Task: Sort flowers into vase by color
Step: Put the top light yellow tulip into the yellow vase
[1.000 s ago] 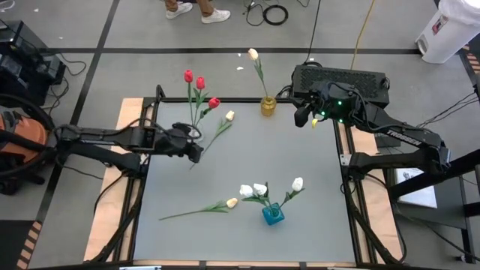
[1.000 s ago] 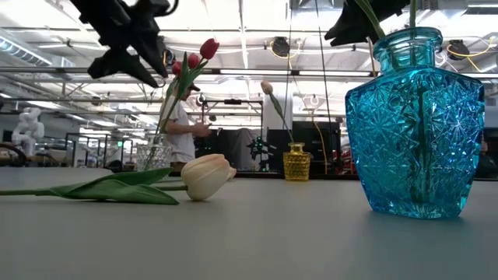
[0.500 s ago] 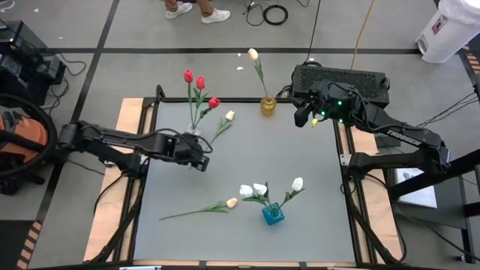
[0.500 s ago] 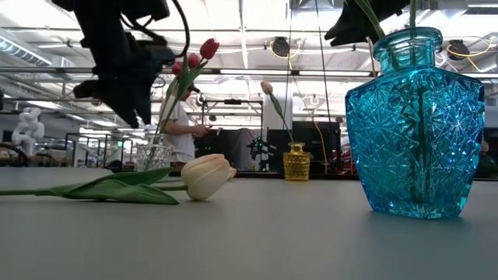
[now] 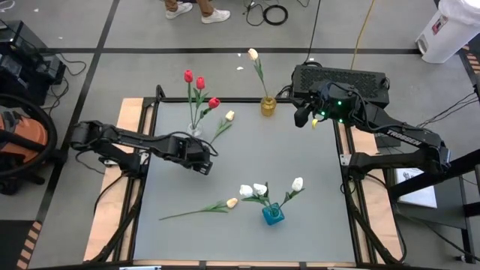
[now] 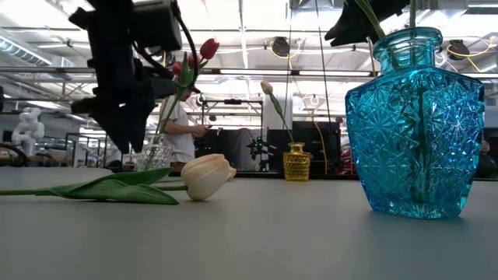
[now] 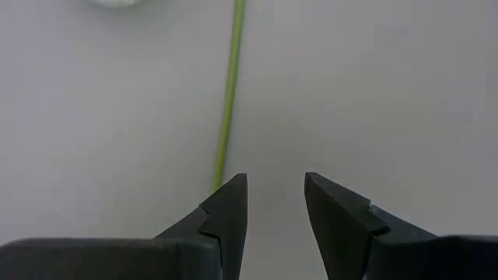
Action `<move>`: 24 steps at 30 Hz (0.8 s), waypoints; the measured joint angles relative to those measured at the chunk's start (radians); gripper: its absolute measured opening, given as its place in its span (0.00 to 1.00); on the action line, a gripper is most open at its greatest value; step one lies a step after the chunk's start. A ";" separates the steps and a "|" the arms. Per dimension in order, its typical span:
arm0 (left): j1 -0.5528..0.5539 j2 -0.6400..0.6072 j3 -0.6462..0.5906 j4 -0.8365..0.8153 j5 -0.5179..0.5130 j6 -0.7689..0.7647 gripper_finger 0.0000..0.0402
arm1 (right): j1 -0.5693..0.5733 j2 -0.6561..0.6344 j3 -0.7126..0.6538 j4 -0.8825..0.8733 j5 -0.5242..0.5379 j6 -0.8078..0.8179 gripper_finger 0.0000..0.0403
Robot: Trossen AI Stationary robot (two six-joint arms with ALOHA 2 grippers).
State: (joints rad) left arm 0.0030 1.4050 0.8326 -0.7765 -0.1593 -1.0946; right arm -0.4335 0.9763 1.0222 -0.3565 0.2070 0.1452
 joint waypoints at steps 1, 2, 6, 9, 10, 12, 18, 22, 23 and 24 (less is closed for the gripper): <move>0.005 0.011 0.000 0.000 0.011 0.000 0.34 | 0.000 0.000 0.000 0.000 0.000 0.000 0.36; 0.010 0.021 0.000 0.000 0.021 0.000 0.34 | 0.000 0.000 0.000 -0.001 0.000 0.000 0.36; 0.024 0.047 0.000 0.001 0.044 0.006 0.34 | 0.000 0.000 0.000 -0.002 0.000 0.002 0.36; 0.031 0.049 0.000 0.001 0.044 0.032 0.34 | 0.000 0.000 0.000 -0.002 0.000 0.014 0.36; 0.033 0.049 0.000 0.001 0.038 0.035 0.34 | 0.000 0.000 0.000 -0.002 -0.001 0.017 0.36; 0.040 0.049 0.000 0.001 0.016 0.039 0.34 | 0.000 0.000 0.000 -0.002 -0.001 0.024 0.36; 0.058 0.049 0.000 0.030 -0.033 0.115 0.34 | 0.000 0.000 0.000 -0.001 -0.001 0.026 0.36; 0.080 0.049 0.000 0.043 -0.051 0.140 0.34 | 0.000 0.000 0.000 -0.001 0.000 0.026 0.36; 0.086 0.049 0.000 0.043 -0.052 0.142 0.34 | 0.000 0.000 0.000 -0.001 0.000 0.026 0.36; 0.091 0.049 0.000 0.044 -0.054 0.147 0.34 | 0.000 0.000 0.000 -0.001 0.000 0.026 0.36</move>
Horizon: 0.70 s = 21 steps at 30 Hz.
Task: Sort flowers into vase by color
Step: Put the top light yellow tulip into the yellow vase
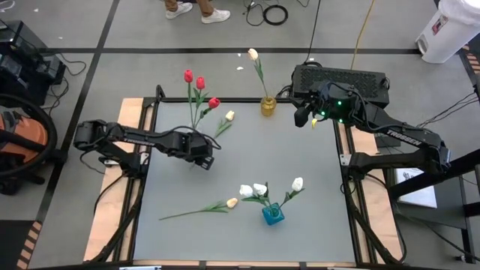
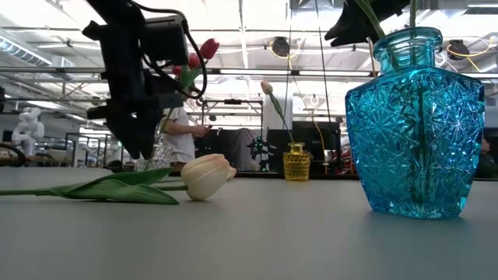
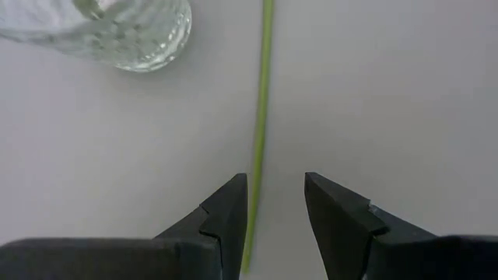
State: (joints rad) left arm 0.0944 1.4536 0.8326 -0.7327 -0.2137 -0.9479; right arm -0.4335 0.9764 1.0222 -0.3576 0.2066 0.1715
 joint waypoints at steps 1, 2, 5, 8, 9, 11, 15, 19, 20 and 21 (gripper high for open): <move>0.006 0.000 0.000 0.001 -0.001 0.013 0.34 | 0.000 0.000 0.000 0.000 0.000 0.000 0.36; 0.012 0.000 0.000 0.002 -0.001 0.016 0.34 | 0.000 0.000 0.000 0.000 0.000 0.000 0.36; 0.031 0.000 0.000 0.000 -0.004 0.025 0.34 | 0.000 0.000 0.000 0.000 0.000 0.000 0.36; 0.043 0.000 0.000 0.002 -0.005 0.039 0.34 | 0.000 0.000 0.000 0.000 0.000 0.000 0.36; 0.047 0.000 0.000 0.003 -0.008 0.041 0.34 | 0.000 0.000 0.000 0.000 0.000 0.000 0.36; 0.053 0.010 0.000 0.023 -0.020 0.047 0.34 | 0.000 0.000 0.000 0.000 0.000 0.000 0.36; 0.065 0.035 0.001 0.099 -0.018 0.065 0.34 | 0.000 0.000 0.000 0.000 0.000 0.000 0.36; 0.069 0.073 0.001 0.135 0.021 0.062 0.34 | 0.000 0.000 0.000 0.000 0.000 0.000 0.36; 0.068 0.085 0.002 0.133 0.023 0.054 0.34 | 0.000 0.000 0.000 0.000 0.000 0.000 0.36; 0.068 0.095 0.001 0.123 0.024 0.050 0.34 | 0.000 0.000 0.000 0.000 0.000 0.004 0.36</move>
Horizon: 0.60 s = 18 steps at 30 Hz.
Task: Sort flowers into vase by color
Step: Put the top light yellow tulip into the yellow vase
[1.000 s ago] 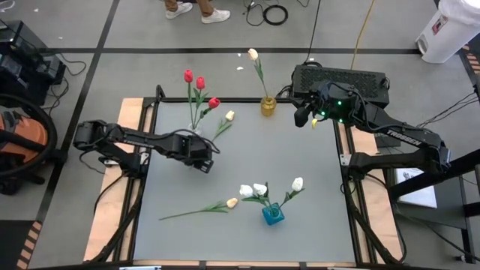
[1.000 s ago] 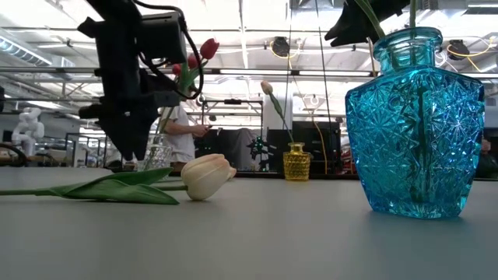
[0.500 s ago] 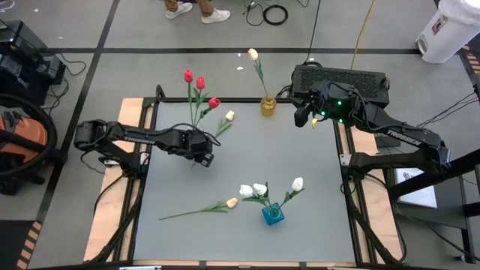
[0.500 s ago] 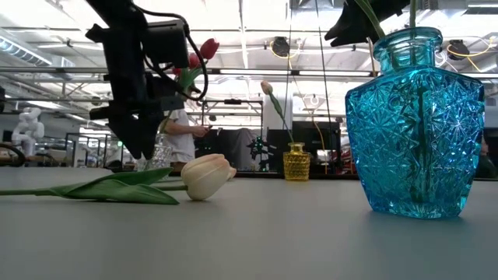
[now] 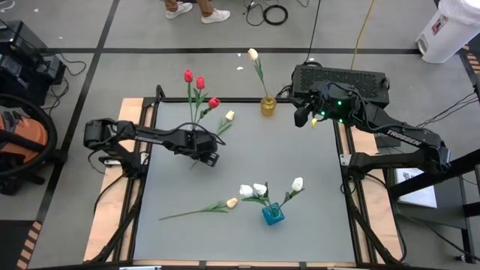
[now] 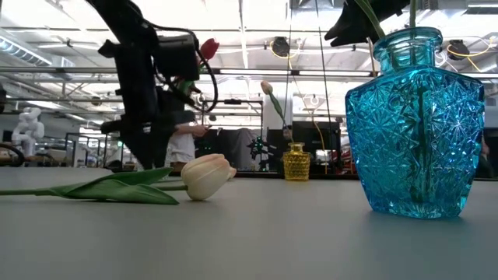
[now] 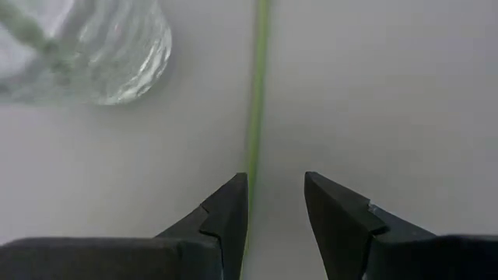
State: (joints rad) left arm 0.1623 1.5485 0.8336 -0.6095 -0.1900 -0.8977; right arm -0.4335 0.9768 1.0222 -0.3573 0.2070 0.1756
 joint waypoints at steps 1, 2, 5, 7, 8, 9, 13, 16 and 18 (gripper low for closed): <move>0.000 0.008 -0.001 -0.008 0.001 -0.001 0.34 | 0.000 0.000 0.000 0.000 0.000 0.006 0.36; 0.000 0.016 -0.001 -0.008 0.001 -0.002 0.34 | 0.000 0.000 0.000 0.000 0.000 0.012 0.36; 0.000 0.032 0.000 -0.012 0.003 0.008 0.34 | 0.000 0.000 0.000 0.000 0.000 0.018 0.36; 0.000 0.036 0.000 0.000 0.009 0.017 0.34 | 0.000 0.000 0.000 0.000 0.000 0.018 0.36; 0.000 0.036 0.000 0.001 0.010 0.017 0.34 | 0.000 0.000 0.000 -0.001 0.000 0.018 0.36; 0.000 0.036 0.000 0.001 0.010 0.017 0.34 | 0.000 0.000 0.000 -0.001 0.000 0.018 0.36; 0.000 0.036 0.000 0.001 0.006 0.017 0.34 | 0.000 0.000 0.000 -0.001 0.000 0.020 0.36; 0.000 0.040 0.000 0.000 -0.016 0.022 0.34 | 0.000 0.000 0.000 -0.001 0.000 0.022 0.36; 0.002 0.049 0.000 -0.001 -0.022 0.023 0.34 | 0.000 0.000 0.000 -0.001 0.000 0.022 0.36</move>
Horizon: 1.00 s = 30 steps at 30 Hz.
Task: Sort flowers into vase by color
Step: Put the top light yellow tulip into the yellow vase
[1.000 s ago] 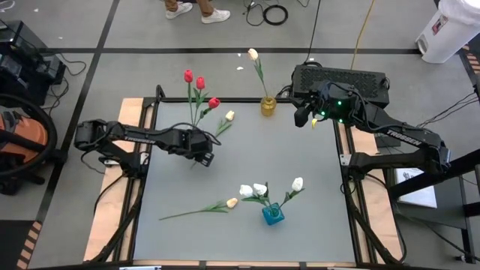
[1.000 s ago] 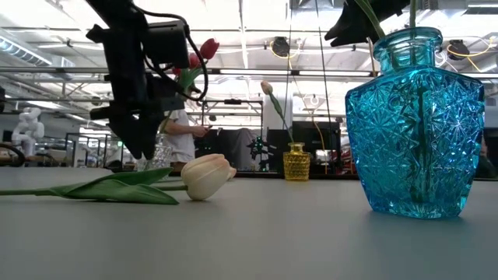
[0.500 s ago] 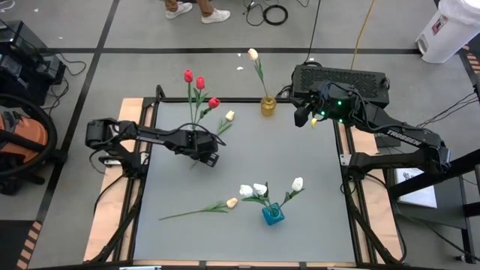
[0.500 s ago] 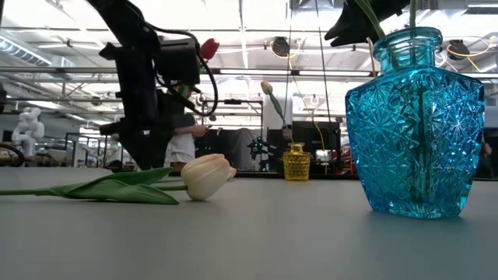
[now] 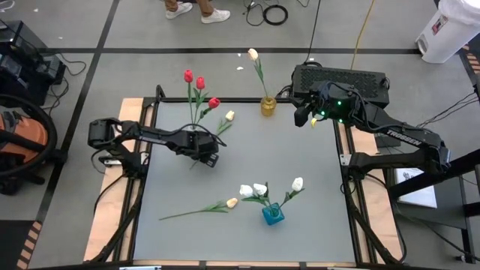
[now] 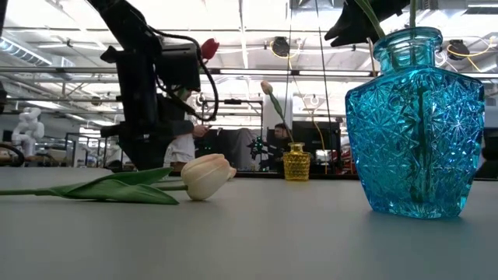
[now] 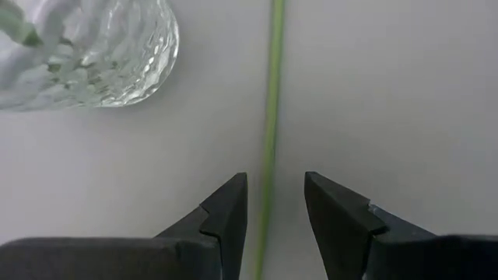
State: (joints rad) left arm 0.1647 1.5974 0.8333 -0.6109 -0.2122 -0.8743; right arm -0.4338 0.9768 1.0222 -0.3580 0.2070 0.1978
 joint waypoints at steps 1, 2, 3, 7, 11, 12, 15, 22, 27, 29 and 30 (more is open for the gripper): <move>0.001 0.004 0.000 -0.004 0.000 0.002 0.34 | 0.000 0.000 0.000 0.000 0.000 0.000 0.36; 0.002 0.008 0.000 -0.002 0.002 0.011 0.34 | 0.000 0.000 0.000 0.000 0.000 0.000 0.36; 0.003 0.014 0.000 0.004 0.004 0.017 0.34 | 0.000 0.000 0.000 0.000 0.000 0.000 0.36; 0.003 0.025 -0.001 0.002 0.019 0.020 0.34 | 0.000 0.000 0.000 0.000 0.000 0.000 0.36; 0.003 0.026 -0.001 0.003 0.020 0.020 0.34 | 0.000 0.000 0.000 0.000 0.000 0.000 0.36; 0.003 0.026 -0.001 0.003 0.020 0.021 0.34 | 0.000 0.000 0.000 0.000 0.000 0.000 0.36; 0.003 0.026 -0.001 0.004 0.026 0.020 0.34 | 0.000 0.000 0.000 0.000 0.000 0.000 0.36; 0.004 0.026 0.000 0.004 0.094 0.016 0.34 | 0.000 0.000 0.000 0.000 0.000 0.000 0.36; 0.004 0.026 0.000 0.003 0.124 0.016 0.34 | 0.000 0.000 0.000 -0.001 0.000 0.000 0.36; 0.004 0.026 0.000 0.003 0.131 0.016 0.34 | 0.000 0.000 0.000 -0.001 0.000 0.000 0.36; 0.004 0.026 0.000 0.003 0.133 0.016 0.34 | 0.000 0.000 0.000 -0.001 0.000 0.000 0.36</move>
State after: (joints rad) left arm 0.1688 1.6230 0.8333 -0.6082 -0.0793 -0.8588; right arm -0.4335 0.9768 1.0222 -0.3592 0.2070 0.1975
